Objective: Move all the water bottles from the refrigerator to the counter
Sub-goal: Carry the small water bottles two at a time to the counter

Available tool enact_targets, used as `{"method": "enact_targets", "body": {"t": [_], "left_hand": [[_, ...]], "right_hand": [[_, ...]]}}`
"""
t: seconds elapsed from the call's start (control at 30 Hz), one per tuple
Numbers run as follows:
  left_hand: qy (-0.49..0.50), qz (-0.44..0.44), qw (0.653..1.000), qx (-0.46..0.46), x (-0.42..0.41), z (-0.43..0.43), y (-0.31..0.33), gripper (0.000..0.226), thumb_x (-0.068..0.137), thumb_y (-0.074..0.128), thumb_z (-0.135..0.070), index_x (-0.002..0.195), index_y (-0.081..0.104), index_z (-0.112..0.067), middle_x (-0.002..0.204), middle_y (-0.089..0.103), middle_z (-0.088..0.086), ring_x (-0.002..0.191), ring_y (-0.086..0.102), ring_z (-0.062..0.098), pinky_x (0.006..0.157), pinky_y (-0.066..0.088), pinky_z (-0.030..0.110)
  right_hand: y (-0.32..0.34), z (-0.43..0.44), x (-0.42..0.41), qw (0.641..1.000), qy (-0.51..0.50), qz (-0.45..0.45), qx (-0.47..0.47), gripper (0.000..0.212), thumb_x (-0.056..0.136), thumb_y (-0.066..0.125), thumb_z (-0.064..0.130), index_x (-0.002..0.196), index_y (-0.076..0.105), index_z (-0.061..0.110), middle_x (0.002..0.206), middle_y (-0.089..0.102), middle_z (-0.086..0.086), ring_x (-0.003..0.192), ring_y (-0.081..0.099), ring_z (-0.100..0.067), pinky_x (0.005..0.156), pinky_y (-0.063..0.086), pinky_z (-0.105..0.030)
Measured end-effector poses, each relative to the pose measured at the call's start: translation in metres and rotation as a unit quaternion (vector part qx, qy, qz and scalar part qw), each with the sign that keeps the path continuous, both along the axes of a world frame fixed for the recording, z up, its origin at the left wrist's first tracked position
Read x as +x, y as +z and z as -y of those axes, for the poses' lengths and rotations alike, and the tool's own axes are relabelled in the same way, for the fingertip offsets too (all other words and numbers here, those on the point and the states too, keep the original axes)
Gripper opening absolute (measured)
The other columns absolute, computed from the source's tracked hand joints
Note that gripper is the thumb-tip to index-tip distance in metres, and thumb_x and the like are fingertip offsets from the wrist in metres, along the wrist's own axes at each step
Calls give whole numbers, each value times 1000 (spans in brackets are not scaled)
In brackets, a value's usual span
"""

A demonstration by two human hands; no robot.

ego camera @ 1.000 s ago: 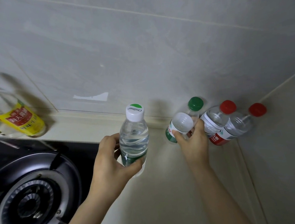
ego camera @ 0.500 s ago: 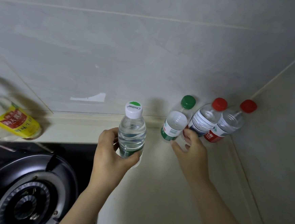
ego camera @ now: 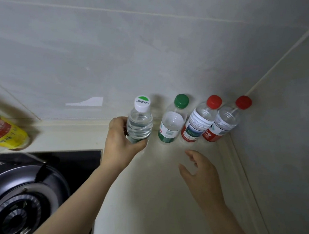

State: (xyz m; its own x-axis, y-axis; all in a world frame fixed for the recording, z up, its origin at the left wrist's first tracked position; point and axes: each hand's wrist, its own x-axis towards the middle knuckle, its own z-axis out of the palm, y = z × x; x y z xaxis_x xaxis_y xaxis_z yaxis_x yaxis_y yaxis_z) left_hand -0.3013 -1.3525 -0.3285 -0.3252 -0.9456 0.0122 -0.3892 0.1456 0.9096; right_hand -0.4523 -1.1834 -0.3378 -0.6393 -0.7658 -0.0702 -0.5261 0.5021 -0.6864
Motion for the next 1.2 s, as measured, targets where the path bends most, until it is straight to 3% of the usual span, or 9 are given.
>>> {"method": "enact_targets", "body": {"t": [0.17,0.37,0.73,1.0,1.2], "left_hand": [[-1,-6,1000,-5,-13,7,-5,57,64,88,-25,104,48,-25,110,54,-3,94,59,1,80,51,19],[-4,-23,1000,8,-25,8,-8,55,64,87,-19,104,48,-23,101,51,-15,90,58,-3,73,47,9],[-1,-23,1000,9,-36,10,-8,54,65,87,-17,101,47,-22,95,51,-19,84,57,-6,69,47,6],[-29,43,999,-1,-30,14,-9,61,66,86,-28,114,49,-20,115,52,-3,105,57,16,91,50,31],[-33,99,994,17,-6,0,5,81,72,83,-26,140,40,-13,136,47,4,122,51,19,101,44,33]], "right_hand": [[-2,-5,0,1000,-6,3,1,43,86,69,23,127,59,20,124,62,8,115,57,-9,101,46,-34],[-4,-9,-1,1000,-6,7,15,44,87,69,24,129,58,19,126,61,6,116,56,-10,101,47,-36],[-2,-10,-3,1000,-15,15,10,44,87,69,22,129,58,18,125,61,6,114,56,-9,100,47,-34],[6,-8,-1,1000,-11,10,4,45,86,69,23,129,58,19,125,61,7,115,56,-8,100,47,-33],[23,-10,2,1000,-8,7,-9,46,85,70,22,130,58,20,126,62,7,115,56,-8,101,46,-35]]}}
